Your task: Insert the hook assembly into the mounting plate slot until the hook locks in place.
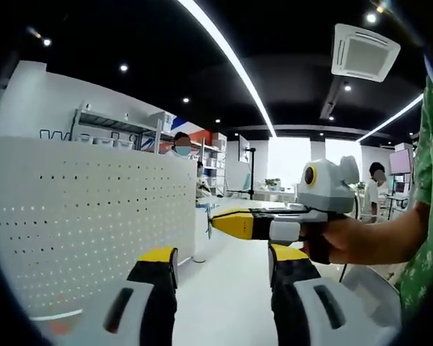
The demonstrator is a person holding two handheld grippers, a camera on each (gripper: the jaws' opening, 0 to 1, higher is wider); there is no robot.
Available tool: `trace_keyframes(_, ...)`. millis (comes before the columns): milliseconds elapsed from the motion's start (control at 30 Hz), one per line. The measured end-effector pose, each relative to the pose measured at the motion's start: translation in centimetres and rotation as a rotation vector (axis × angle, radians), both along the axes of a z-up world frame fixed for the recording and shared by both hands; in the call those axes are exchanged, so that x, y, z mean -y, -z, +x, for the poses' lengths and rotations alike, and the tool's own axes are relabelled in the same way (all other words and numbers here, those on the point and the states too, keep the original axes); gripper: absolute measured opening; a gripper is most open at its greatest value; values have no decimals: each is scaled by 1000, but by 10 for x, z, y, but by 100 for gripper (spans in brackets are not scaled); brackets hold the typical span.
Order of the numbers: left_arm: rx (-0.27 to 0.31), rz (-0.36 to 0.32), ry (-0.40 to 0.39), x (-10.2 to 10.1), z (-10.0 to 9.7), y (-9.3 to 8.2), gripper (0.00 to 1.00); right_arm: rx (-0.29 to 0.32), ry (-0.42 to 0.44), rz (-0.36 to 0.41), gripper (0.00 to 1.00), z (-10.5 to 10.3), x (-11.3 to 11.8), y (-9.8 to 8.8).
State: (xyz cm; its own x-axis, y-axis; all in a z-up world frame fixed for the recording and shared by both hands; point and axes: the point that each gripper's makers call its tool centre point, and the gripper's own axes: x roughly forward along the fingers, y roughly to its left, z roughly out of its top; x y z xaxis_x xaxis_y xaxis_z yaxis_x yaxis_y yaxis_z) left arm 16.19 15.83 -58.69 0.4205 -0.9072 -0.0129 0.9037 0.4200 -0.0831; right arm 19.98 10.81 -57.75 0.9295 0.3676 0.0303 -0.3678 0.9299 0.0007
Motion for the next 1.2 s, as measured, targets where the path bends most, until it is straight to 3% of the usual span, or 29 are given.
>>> trace_keyframes(333,-7,-11,-17,-4,3,-2,57,-8,113,-31,1,17,13,5)
trace_keyframes(567,-14,-14,-17,-3,1,-2,61,2,124,-25,2,25,12,2)
trace_keyframes(1000,-85,-6,-55,-7,7,5,82,14,124,-19,2,38,13,-3)
trace_keyframes(1133,-116,4,-80,-6,10,8,100,16,132,-16,2,42,17,-3)
trace_keyframes(1200,-121,5,-75,-6,9,8,100,16,135,-13,2,44,18,-3)
